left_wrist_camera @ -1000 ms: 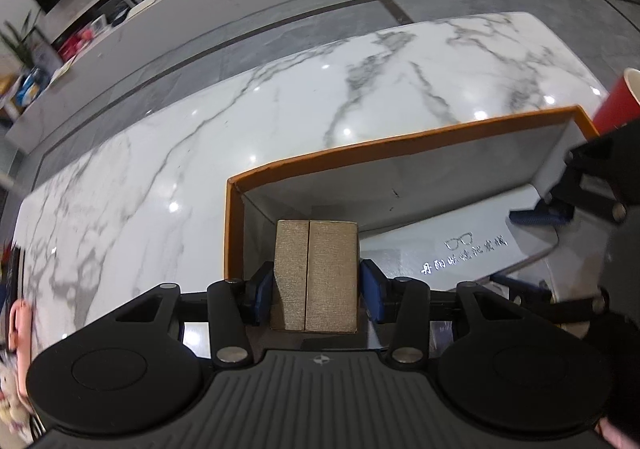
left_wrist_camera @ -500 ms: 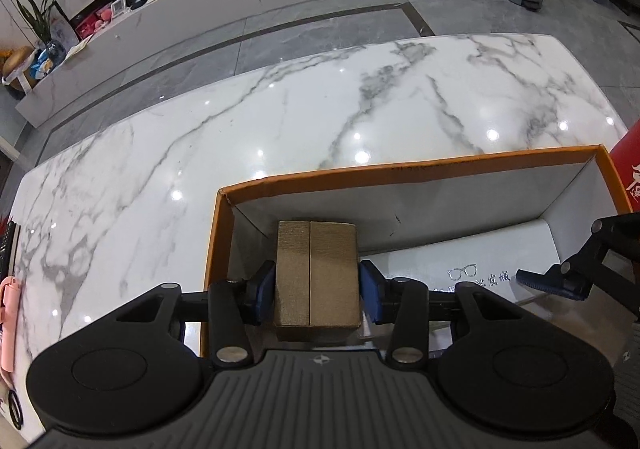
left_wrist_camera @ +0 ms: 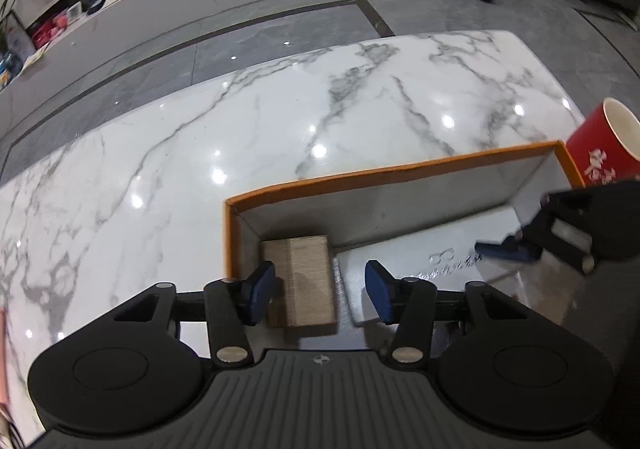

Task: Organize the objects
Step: 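Lower the glasses box and brown box into the shoebox with both grippers, then open both grippers to release the boxes and withdraw upward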

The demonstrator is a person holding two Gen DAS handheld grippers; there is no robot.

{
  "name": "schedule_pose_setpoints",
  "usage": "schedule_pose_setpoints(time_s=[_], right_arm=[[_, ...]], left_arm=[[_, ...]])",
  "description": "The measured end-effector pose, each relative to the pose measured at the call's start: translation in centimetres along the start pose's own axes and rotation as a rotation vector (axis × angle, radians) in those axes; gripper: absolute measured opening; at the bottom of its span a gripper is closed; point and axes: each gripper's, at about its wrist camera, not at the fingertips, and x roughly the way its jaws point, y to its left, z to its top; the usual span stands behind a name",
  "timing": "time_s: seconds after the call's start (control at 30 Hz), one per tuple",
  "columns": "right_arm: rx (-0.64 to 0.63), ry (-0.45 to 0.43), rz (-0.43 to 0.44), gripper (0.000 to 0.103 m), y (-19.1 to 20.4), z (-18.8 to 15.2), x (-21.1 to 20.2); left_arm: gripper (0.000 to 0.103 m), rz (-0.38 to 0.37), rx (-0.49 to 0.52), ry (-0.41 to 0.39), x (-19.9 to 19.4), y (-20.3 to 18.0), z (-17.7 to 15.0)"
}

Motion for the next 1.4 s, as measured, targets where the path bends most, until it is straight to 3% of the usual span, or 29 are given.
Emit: schedule_pose_setpoints(time_s=[0.3,0.53,0.8,0.87,0.93,0.97,1.07,1.13,1.3,1.33,1.4], right_arm=[[0.091,0.010,-0.003,0.045,0.3,1.6,1.0],[0.113,0.024,-0.014,0.045,1.5,2.5,1.1],[0.127,0.003,-0.019,0.046,4.4,3.2,-3.2],[0.138,-0.004,-0.031,0.046,-2.6,3.4,-3.2],[0.155,-0.017,-0.050,0.047,-2.0,3.2,-5.1],[0.167,-0.026,-0.054,0.047,0.4,1.4,-6.3],[0.209,-0.065,-0.055,0.054,-2.5,2.3,-8.5],[0.232,-0.097,-0.068,0.055,-1.0,2.1,-8.9],[0.313,-0.209,-0.093,0.066,2.7,0.7,-16.0],[0.337,-0.239,-0.098,0.067,3.4,0.3,-19.3],[0.395,-0.300,-0.111,0.077,4.4,-0.7,-21.9]], left_arm=[[0.051,-0.085,0.056,-0.102,-2.9,1.6,-0.7],[0.051,-0.113,0.071,-0.108,-3.1,2.2,-1.5],[0.051,-0.133,0.079,-0.145,-6.2,2.8,-3.6],[0.051,-0.134,0.088,-0.167,-7.6,3.0,-4.2],[0.053,-0.128,0.093,-0.196,-9.2,3.2,-5.0],[0.053,-0.125,0.097,-0.210,-10.0,3.3,-5.4],[0.057,-0.118,0.109,-0.257,-12.6,3.5,-6.7],[0.062,-0.122,0.109,-0.295,-14.4,3.8,-7.6],[0.082,-0.133,0.110,-0.440,-19.7,4.1,-10.7],[0.084,-0.134,0.118,-0.477,-20.9,4.0,-11.6],[0.089,-0.139,0.124,-0.539,-22.8,3.8,-13.3]])
